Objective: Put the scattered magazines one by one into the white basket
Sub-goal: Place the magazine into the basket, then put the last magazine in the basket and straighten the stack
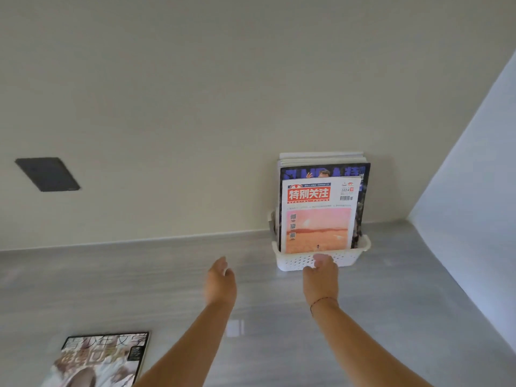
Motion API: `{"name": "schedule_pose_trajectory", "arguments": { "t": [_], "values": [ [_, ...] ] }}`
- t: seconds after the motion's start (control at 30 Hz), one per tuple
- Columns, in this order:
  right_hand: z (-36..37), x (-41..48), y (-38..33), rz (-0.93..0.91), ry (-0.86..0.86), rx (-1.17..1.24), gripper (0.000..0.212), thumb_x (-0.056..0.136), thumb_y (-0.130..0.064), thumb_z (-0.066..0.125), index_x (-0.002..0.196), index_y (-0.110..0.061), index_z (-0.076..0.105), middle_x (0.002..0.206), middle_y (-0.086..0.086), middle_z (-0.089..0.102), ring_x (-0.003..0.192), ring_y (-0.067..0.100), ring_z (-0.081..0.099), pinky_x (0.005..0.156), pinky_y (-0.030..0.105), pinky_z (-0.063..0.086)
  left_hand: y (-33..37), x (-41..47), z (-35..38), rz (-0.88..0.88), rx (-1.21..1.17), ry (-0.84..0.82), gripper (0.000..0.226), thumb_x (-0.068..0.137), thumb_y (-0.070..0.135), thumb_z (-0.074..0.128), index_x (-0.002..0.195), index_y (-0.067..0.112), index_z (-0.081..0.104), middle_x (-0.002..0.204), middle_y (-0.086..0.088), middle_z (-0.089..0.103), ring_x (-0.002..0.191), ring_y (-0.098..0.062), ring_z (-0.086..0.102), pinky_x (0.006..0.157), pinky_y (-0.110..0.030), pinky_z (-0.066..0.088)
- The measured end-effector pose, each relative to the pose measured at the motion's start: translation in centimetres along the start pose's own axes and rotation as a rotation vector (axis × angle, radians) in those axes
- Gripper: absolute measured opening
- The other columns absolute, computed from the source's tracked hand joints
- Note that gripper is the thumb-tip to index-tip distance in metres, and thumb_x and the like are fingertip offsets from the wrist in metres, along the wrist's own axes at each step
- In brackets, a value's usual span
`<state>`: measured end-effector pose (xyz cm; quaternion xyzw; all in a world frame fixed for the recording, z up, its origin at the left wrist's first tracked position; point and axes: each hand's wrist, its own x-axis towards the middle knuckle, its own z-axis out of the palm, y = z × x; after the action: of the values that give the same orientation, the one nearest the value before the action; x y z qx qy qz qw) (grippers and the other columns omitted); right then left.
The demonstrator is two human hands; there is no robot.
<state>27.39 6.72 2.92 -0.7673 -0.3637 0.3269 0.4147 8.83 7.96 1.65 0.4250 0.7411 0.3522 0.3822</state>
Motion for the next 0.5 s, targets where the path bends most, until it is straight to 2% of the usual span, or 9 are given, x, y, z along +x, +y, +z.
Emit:
{"name": "schedule_pose_trajectory", "arguments": {
  "t": [0.07,0.1,0.2,0.27,0.3,0.4,0.43,0.5],
  "values": [
    [3.3,-3.2,0.8,0.085,-0.174,-0.012,0.041,0.081,0.001,0.044,0.122,-0.003,0.05,0.109,0.01,0.051,0.087,0.021,0.052,0.075,0.028,0.043,-3.3,-0.5,-3.5,-0.054,0.031,0.062,0.042,0.092,0.001,0.044,0.133,0.003,0.05,0.134,-0.015,0.056,0.124,-0.029,0.053,0.103,-0.035,0.04],
    [5.0,-4.9,1.1,0.118,-0.26,-0.038,0.041,0.082,0.0,0.045,0.123,-0.003,0.05,0.109,0.011,0.053,0.086,0.02,0.051,0.073,0.025,0.04,-5.0,-0.7,-5.4,-0.077,0.053,0.084,0.042,0.091,0.001,0.044,0.132,0.003,0.051,0.134,-0.016,0.057,0.123,-0.029,0.054,0.102,-0.035,0.04],
    [10.3,-10.3,1.8,0.172,-0.473,-0.099,0.042,0.085,-0.005,0.051,0.127,-0.004,0.048,0.117,0.012,0.057,0.101,0.022,0.055,0.077,0.02,0.038,-9.5,-1.2,-11.1,-0.135,0.13,0.156,0.041,0.09,0.002,0.046,0.131,0.003,0.054,0.133,-0.016,0.058,0.122,-0.03,0.054,0.099,-0.036,0.042],
    [13.5,-13.7,1.9,0.197,-0.539,-0.135,0.04,0.086,-0.007,0.052,0.126,-0.003,0.049,0.119,0.013,0.058,0.103,0.022,0.055,0.078,0.019,0.036,-12.0,-1.5,-14.9,-0.164,0.166,0.205,0.04,0.088,0.001,0.048,0.127,0.002,0.057,0.129,-0.018,0.06,0.12,-0.032,0.056,0.096,-0.037,0.043],
    [14.9,-15.4,1.7,0.213,-0.571,-0.149,0.038,0.087,-0.008,0.052,0.124,-0.005,0.05,0.114,0.011,0.058,0.099,0.021,0.054,0.078,0.018,0.035,-13.1,-1.7,-16.8,-0.177,0.192,0.222,0.038,0.087,0.001,0.049,0.124,0.001,0.058,0.127,-0.02,0.061,0.117,-0.034,0.057,0.094,-0.037,0.043],
    [18.5,-19.7,1.5,0.254,-0.618,-0.141,0.016,0.085,-0.008,0.051,0.099,-0.015,0.051,0.099,0.008,0.049,0.088,0.019,0.047,0.075,0.018,0.034,-16.4,-2.2,-21.9,-0.252,0.288,0.25,0.039,0.088,0.004,0.049,0.126,0.007,0.057,0.128,-0.02,0.058,0.116,-0.035,0.055,0.095,-0.04,0.044],
    [19.3,-21.1,1.1,0.262,-0.626,-0.17,0.015,0.086,-0.008,0.051,0.1,-0.014,0.053,0.103,0.011,0.051,0.091,0.022,0.05,0.076,0.02,0.036,-17.6,-2.4,-23.4,-0.289,0.303,0.26,0.039,0.088,0.005,0.049,0.126,0.009,0.056,0.129,-0.019,0.055,0.115,-0.036,0.053,0.096,-0.042,0.045],
    [21.0,-23.3,1.1,0.284,-0.615,-0.194,0.035,0.087,-0.009,0.051,0.122,-0.006,0.05,0.124,0.014,0.055,0.111,0.027,0.055,0.085,0.024,0.041,-19.6,-2.7,-26.1,-0.368,0.315,0.273,0.042,0.087,0.01,0.05,0.128,0.013,0.054,0.131,-0.019,0.05,0.116,-0.037,0.05,0.098,-0.044,0.044]
  ]
}}
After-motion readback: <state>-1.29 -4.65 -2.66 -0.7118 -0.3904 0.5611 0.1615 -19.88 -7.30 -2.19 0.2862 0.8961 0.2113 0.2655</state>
